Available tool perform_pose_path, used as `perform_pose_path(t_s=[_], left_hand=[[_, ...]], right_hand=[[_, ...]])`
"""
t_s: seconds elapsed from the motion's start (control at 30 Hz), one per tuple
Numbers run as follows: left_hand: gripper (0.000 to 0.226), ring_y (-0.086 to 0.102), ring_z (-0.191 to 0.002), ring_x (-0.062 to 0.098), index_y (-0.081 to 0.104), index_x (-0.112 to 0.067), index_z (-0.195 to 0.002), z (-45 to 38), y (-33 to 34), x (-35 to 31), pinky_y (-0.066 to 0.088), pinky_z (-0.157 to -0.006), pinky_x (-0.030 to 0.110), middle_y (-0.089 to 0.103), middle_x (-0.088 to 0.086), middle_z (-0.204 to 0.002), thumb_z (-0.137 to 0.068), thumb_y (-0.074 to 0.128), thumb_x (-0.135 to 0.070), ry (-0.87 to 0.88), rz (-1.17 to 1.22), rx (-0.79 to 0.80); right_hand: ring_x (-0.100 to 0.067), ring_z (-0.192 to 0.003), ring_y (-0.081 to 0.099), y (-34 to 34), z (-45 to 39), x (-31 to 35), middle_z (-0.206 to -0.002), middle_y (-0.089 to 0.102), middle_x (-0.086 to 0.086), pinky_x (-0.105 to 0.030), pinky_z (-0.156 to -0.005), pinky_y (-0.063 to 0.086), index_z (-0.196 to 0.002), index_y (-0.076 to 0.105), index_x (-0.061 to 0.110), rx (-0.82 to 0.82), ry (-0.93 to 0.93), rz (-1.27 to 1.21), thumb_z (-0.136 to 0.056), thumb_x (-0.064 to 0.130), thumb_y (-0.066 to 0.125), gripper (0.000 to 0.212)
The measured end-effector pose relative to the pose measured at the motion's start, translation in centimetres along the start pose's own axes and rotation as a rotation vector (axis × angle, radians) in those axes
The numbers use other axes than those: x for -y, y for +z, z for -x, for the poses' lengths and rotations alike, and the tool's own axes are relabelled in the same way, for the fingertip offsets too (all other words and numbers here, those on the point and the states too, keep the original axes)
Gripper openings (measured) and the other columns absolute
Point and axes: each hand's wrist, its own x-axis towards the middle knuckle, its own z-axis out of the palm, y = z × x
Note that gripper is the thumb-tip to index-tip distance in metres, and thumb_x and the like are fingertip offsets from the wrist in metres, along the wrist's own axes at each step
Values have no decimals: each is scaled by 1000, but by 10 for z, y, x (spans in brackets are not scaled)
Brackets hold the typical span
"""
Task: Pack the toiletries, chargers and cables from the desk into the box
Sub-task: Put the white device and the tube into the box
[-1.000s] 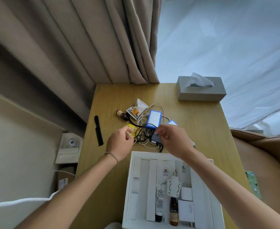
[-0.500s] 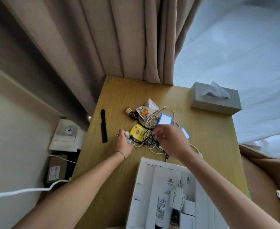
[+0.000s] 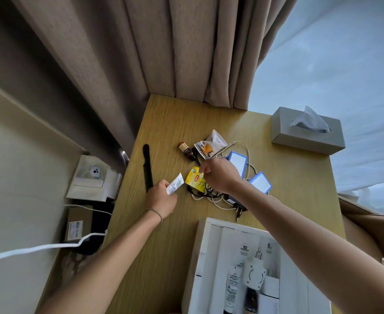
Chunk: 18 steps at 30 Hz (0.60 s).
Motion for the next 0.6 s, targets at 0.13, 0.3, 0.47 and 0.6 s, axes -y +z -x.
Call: perform_pose_path(t_s=[0.13, 0.3, 0.47, 0.6], left_hand=[[8, 61, -53, 19, 54, -19, -94, 15, -13, 2, 48, -43, 29, 65, 1, -73, -92, 61, -21, 59, 15, -11], [10, 47, -38, 2, 57, -17, -98, 32, -22, -3, 28, -33, 12, 58, -6, -68, -95, 62, -25, 117, 130, -30], [15, 47, -37, -2, 56, -16, -94, 44, -25, -7, 28, -33, 12, 56, -6, -65, -97, 60, -31, 128, 152, -30], [29, 43, -37, 2, 58, -16, -97, 52, -26, -13, 30, -36, 17, 53, -6, -59, -99, 51, -44, 117, 191, -19]], right_hand=[[-29, -97, 64, 19, -26, 1, -119, 64, -6, -39, -70, 56, -131, 59, 23, 41, -8, 131, -82, 5, 62, 53], [-25, -81, 57, 43, -43, 2, -118, 53, -8, -34, -52, 42, -147, 37, 22, 31, -14, 286, -81, 11, 67, 73], [-26, -100, 55, 55, -47, -1, -119, 55, -9, -32, -62, 41, -149, 32, 20, 10, -213, 472, -73, 24, 79, 89], [-22, -89, 53, 54, -48, -3, -104, 61, -7, -32, -62, 39, -146, 37, 18, -4, -191, 462, -77, 20, 76, 80]])
